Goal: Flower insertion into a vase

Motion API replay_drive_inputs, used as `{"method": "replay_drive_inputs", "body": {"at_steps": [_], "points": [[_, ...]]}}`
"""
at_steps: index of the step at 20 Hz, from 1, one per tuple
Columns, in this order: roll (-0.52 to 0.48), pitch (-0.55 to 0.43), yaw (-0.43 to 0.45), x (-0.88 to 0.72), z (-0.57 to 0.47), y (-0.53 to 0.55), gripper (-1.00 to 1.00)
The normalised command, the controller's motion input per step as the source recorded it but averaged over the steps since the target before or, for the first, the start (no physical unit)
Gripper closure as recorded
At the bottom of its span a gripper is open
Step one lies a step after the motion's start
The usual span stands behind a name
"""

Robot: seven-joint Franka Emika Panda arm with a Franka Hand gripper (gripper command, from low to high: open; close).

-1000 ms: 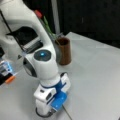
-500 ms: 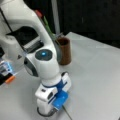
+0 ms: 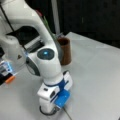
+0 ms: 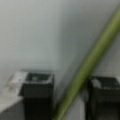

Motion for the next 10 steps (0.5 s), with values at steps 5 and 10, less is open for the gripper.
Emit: {"method": "replay_drive_inputs", "body": {"at_steps": [5, 10], "points": [[-0.079, -0.017, 0.024, 0.05, -0.19, 0.03, 1.00], [-0.061, 0.009, -0.008, 0.04, -0.10, 0.16, 1.00]]}}
